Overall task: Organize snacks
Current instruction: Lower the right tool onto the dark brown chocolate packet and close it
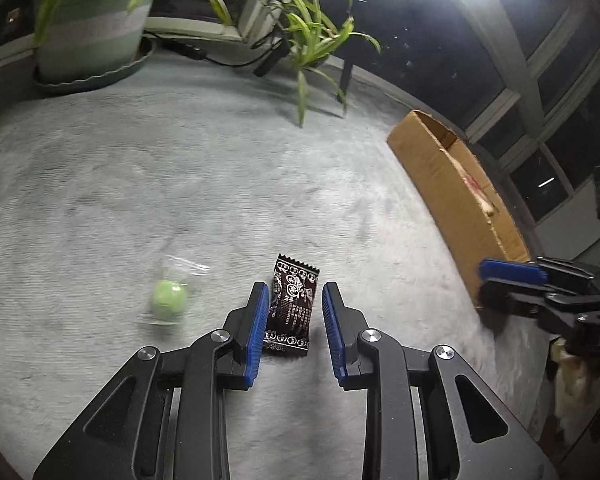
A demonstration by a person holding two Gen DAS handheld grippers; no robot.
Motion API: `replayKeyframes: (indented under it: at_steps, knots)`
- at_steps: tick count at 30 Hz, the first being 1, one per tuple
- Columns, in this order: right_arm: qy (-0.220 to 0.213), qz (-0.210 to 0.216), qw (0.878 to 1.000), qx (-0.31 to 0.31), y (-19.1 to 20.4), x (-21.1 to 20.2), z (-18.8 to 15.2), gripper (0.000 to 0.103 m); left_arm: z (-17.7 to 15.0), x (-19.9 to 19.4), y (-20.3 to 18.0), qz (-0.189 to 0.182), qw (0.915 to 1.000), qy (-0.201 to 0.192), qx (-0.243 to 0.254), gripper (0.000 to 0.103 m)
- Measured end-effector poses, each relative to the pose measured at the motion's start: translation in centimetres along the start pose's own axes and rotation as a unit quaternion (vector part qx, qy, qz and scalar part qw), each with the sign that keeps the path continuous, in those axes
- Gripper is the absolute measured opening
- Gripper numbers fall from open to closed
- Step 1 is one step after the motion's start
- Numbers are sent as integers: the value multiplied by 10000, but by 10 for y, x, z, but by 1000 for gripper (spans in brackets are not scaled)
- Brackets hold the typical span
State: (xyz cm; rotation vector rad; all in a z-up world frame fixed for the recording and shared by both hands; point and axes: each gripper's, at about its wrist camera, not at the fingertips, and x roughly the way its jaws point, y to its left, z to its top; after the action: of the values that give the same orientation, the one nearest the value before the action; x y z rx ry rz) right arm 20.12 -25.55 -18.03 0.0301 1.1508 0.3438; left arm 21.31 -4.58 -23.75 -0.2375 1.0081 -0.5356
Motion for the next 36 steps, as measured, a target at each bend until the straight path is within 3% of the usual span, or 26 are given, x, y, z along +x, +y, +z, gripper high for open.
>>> replayKeyframes:
  at_steps: [4, 6, 8, 11, 16, 23, 36]
  knots:
    - [-15, 216, 9998, 10, 10, 11, 3, 42, -7, -25, -1, 242, 9993, -261, 117, 26]
    - [-21, 298, 9996, -16, 18, 16, 4, 42, -10, -41, 5, 532, 9974, -433, 239, 26]
    - [0, 419, 9991, -17, 28, 24, 6, 42, -10, -48, 14, 830, 9949, -473, 312, 26]
    - [68, 543, 9985, -7, 40, 39, 6, 42, -7, -49, 27, 976, 9941, -405, 262, 26]
    - [113, 648, 9978, 35, 52, 53, 10, 42, -9, -38, 28, 840, 9956, -266, 314, 26]
    - [184, 531, 9984, -4, 63, 68, 12, 42, -6, -26, 28, 1113, 9925, -249, 436, 26]
    - [248, 217, 9994, -114, 74, 86, 21, 42, -2, -25, 32, 1241, 9897, -346, 625, 23]
